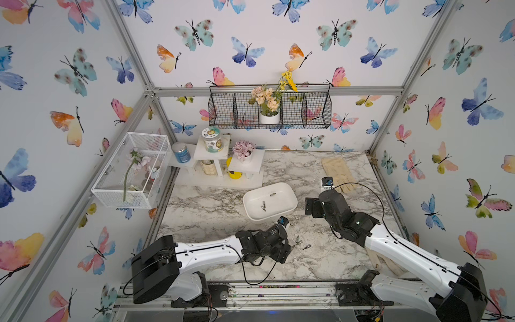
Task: Put the bit on the desktop into the storage box
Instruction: Pick up the screwdriver bit from the center of the board.
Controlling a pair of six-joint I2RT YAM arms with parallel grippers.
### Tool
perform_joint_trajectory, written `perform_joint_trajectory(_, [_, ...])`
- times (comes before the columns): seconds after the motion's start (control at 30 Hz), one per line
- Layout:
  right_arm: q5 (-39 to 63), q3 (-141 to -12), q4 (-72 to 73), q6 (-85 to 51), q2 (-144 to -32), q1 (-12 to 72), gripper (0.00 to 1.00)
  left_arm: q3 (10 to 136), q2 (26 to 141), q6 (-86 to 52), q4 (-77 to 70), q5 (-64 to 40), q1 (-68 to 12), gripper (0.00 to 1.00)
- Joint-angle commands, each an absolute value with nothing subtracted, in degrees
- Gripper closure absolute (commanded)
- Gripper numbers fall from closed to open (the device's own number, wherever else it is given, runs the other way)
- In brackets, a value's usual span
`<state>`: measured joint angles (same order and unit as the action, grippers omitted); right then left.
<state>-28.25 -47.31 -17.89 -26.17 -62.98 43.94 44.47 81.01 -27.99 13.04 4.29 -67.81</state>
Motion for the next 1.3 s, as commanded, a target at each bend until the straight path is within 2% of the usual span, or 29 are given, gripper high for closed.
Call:
perform_joint_trajectory(0.0, [-32.66,-46.24,-17.49,-27.93,-61.13,43.90,0.01,46.55,84.13,-25.25,16.27,7.29,-68.86,0.32])
perform_joint_trajectory(0.67, [-34.37,-46.01,-18.63,-28.05,-58.62,43.86,0.00,49.48,93.49,-23.11,16.61,9.04,-69.43,0.56])
perform_joint_trajectory(1.0, [-34.54,-45.63,-18.90,-28.18,-58.17,43.90,0.00,50.09,95.70,-22.60,15.94,8.42,-69.69,0.62])
perform_joint_trajectory(1.27, [-34.52,-45.51,-18.88,-28.26,-58.10,43.86,0.00,50.19,96.41,-22.58,16.17,7.48,-70.13,0.71])
